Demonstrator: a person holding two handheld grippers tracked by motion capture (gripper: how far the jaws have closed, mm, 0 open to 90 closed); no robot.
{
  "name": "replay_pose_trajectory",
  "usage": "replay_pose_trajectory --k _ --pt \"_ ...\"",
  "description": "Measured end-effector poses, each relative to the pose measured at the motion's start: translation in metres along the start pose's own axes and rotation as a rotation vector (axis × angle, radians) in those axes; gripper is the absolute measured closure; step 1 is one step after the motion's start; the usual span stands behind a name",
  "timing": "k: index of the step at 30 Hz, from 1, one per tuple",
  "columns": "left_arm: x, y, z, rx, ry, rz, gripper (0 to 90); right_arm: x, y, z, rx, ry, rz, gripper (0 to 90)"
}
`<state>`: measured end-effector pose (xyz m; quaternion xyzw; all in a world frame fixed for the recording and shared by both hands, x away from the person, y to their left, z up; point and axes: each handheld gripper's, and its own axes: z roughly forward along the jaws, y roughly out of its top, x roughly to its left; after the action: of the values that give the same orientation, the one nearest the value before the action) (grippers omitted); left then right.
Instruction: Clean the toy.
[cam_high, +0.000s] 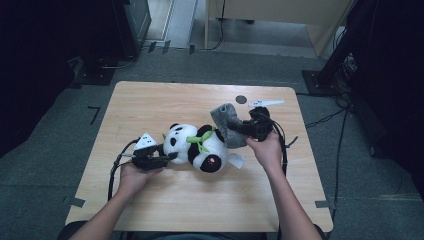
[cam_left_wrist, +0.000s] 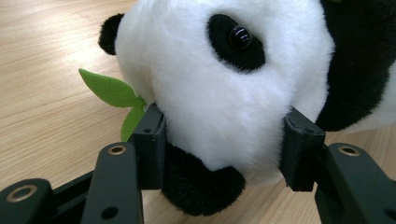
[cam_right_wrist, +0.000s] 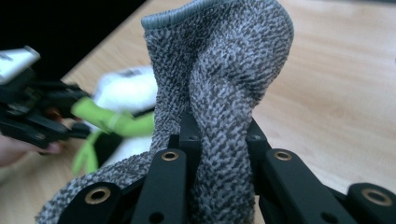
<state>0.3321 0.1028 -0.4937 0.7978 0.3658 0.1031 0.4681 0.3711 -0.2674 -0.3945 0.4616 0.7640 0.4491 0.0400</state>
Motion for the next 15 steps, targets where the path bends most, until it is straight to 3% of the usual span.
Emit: replay_pose_trajectory --k 2,5,8,15 --pt "-0.001 0.000 0.000 -0.001 -0.001 -0.005 44.5 -0.003 -0.003 0.006 0.015 0.004 0.016 77.6" --pt "-0.001 0.000 0.000 -0.003 -0.002 -0.010 44.5 -0.007 -0.008 0.007 0.027 -0.023 0.003 77.6" --pt "-0.001 0.001 0.001 -0.005 -0.002 -0.015 44.5 -0.015 -0.015 0.005 0.027 -0.028 0.033 77.6" --pt "-0.001 0.001 0.001 -0.005 -0.004 -0.020 44.5 -0.022 -0.028 0.001 0.026 -0.042 0.049 77.7"
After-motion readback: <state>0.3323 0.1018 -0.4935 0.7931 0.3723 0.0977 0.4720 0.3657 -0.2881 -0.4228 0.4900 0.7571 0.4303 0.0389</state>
